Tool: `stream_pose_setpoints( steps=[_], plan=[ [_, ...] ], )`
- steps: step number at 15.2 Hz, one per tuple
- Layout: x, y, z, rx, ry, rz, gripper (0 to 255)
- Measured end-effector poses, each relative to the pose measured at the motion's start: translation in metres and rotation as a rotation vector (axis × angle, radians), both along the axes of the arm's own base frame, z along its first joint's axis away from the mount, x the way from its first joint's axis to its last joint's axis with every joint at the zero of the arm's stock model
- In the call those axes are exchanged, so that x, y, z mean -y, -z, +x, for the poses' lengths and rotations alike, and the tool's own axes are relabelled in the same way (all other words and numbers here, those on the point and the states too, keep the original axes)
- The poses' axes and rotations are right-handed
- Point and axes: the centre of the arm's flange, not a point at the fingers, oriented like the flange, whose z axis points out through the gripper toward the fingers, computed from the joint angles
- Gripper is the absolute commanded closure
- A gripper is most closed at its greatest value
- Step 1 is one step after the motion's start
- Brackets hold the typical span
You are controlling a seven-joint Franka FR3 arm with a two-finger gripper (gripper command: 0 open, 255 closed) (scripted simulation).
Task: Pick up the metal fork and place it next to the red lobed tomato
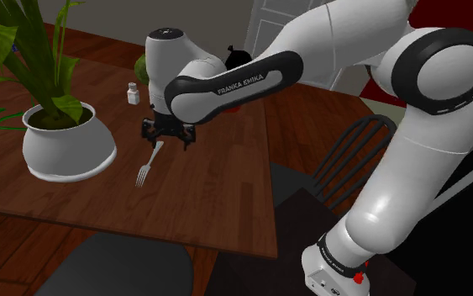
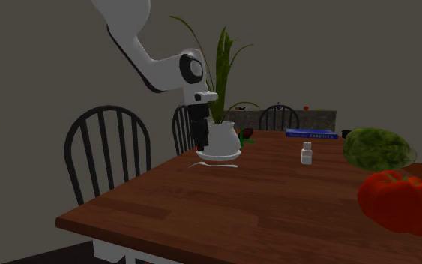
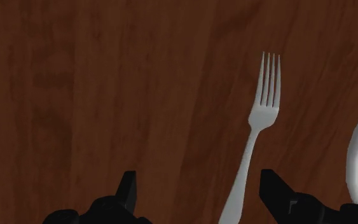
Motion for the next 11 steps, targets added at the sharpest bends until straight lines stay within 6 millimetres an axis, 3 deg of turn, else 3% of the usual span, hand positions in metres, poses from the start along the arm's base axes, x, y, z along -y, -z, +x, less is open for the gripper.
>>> stream_pose_setpoints(
  steps=[6, 11],
  plan=[
    [-0.035, 0.039, 0.055, 0.01, 0.107, -0.007, 0],
    [-0.034, 0.064, 0.064, 0.011, 0.117, -0.009, 0]
  ],
)
